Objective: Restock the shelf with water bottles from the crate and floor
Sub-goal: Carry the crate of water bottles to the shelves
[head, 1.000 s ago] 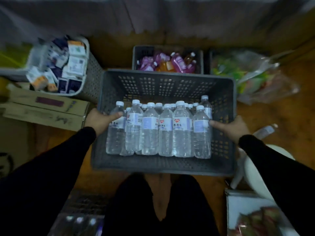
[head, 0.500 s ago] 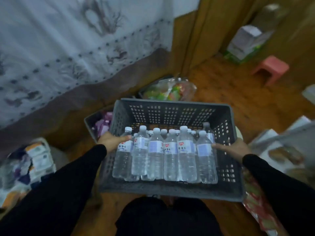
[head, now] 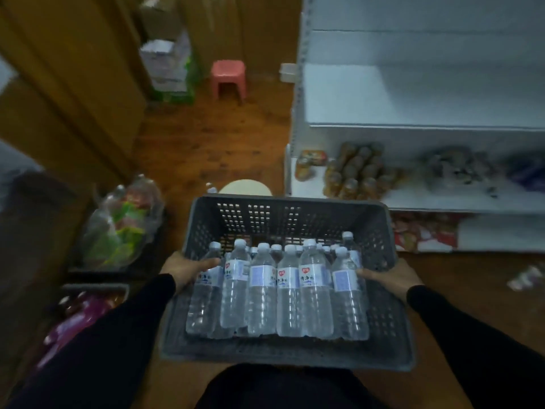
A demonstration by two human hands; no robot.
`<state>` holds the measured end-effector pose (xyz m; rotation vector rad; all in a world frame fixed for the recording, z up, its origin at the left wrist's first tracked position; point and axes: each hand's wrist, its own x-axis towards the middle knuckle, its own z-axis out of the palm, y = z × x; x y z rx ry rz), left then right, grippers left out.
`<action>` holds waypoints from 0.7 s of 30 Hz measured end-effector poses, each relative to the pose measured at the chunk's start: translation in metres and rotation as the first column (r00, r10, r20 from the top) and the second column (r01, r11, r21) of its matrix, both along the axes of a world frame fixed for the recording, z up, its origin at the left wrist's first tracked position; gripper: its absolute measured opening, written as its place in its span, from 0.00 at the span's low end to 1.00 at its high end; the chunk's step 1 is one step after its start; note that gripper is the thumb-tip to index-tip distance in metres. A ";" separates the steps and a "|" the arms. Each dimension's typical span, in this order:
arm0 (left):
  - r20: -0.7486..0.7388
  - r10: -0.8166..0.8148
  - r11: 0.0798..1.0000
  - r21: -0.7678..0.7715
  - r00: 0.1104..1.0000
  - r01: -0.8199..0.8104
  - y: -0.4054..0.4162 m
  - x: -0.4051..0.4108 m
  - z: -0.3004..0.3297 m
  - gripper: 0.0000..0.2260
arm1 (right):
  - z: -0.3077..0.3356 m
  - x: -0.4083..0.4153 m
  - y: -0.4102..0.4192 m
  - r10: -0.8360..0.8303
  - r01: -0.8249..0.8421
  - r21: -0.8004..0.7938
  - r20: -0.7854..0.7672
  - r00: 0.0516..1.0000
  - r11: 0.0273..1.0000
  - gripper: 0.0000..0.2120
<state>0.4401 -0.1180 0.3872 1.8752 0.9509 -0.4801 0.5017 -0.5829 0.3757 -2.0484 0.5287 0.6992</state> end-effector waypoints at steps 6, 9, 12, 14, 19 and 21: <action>-0.033 -0.289 0.957 -0.042 0.957 0.288 -0.134 0.096 0.005 0.28 | 0.000 -0.041 -0.122 -0.300 0.300 0.038 -0.011 0.954 0.953 0.41; -0.005 -0.431 0.902 -0.025 0.903 0.430 -0.204 0.128 0.007 0.23 | -0.006 -0.068 -0.179 -0.455 0.455 0.015 -0.007 0.891 0.891 0.46; 0.074 -0.560 0.825 -0.040 0.825 0.563 -0.272 0.156 0.013 0.25 | -0.006 -0.093 -0.226 -0.564 0.564 0.008 -0.001 0.826 0.826 0.48; 0.087 -0.630 0.768 -0.074 0.772 0.636 -0.314 0.174 0.014 0.19 | 0.005 -0.105 -0.248 -0.630 0.630 -0.009 0.022 0.777 0.777 0.46; 0.115 -0.760 0.623 -0.148 0.639 0.768 -0.412 0.217 0.015 0.16 | 0.005 -0.144 -0.293 -0.787 0.786 -0.071 0.024 0.616 0.614 0.51; 0.127 -0.810 0.545 -0.198 0.572 0.815 -0.447 0.236 0.016 0.19 | 0.003 -0.157 -0.305 -0.830 0.828 -0.069 0.006 0.558 0.556 0.52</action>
